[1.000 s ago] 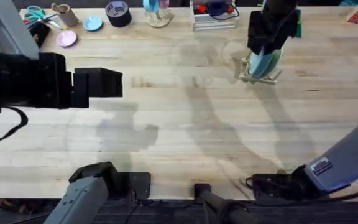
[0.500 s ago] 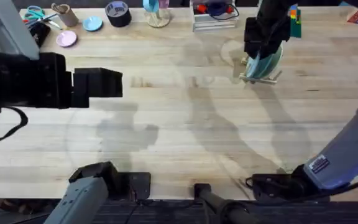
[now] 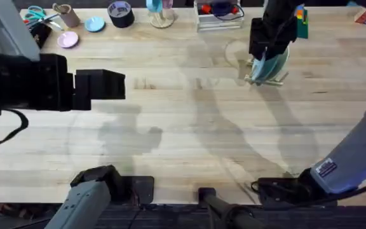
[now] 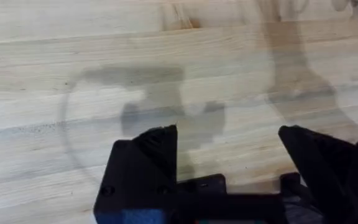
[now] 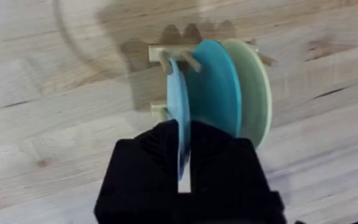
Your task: Pick up the plates from the table one by one and place each into a slot on the dish rack.
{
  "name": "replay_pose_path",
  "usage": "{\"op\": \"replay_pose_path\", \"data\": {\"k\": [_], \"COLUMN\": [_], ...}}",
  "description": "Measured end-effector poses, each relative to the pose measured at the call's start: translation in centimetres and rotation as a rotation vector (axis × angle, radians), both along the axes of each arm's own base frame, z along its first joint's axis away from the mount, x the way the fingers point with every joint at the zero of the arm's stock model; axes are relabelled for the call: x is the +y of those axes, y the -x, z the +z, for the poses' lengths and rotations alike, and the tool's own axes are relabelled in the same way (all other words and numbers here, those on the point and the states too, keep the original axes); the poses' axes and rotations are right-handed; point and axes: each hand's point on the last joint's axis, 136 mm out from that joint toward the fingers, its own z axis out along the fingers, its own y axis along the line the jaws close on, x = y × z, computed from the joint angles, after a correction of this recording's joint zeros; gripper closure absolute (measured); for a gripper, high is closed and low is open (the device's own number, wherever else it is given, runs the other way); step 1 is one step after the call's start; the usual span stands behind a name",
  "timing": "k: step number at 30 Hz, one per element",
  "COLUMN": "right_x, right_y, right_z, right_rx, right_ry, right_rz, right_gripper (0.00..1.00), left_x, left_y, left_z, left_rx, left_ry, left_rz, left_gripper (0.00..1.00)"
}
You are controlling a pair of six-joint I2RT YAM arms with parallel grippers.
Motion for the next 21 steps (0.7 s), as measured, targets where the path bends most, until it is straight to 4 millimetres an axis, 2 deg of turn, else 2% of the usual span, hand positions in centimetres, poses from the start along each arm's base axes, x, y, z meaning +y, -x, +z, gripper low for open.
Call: {"op": "replay_pose_path", "data": {"k": [3,5,17,21], "right_x": [0.0,0.0,-0.2,-0.2], "right_y": [0.0,0.0,0.8,0.8], "right_z": [0.0,0.0,0.1,1.0], "right_rx": [0.000,-0.001,0.031,0.032], "right_ry": [0.000,-0.001,0.006,0.006], "right_rz": [-0.001,-0.003,-0.002,-0.002], "right_gripper": [0.810,0.796,0.772,0.773], "left_x": [0.0,0.0,0.1,0.1], "left_y": [0.0,0.0,-0.2,-0.2], "left_z": [0.0,0.0,0.1,0.1], "left_rx": [0.000,-0.001,-0.007,-0.007], "left_ry": [0.000,0.000,-0.004,-0.004], "left_rz": [0.000,0.000,0.001,0.001], "left_gripper": [0.008,0.008,0.008,0.008]}}
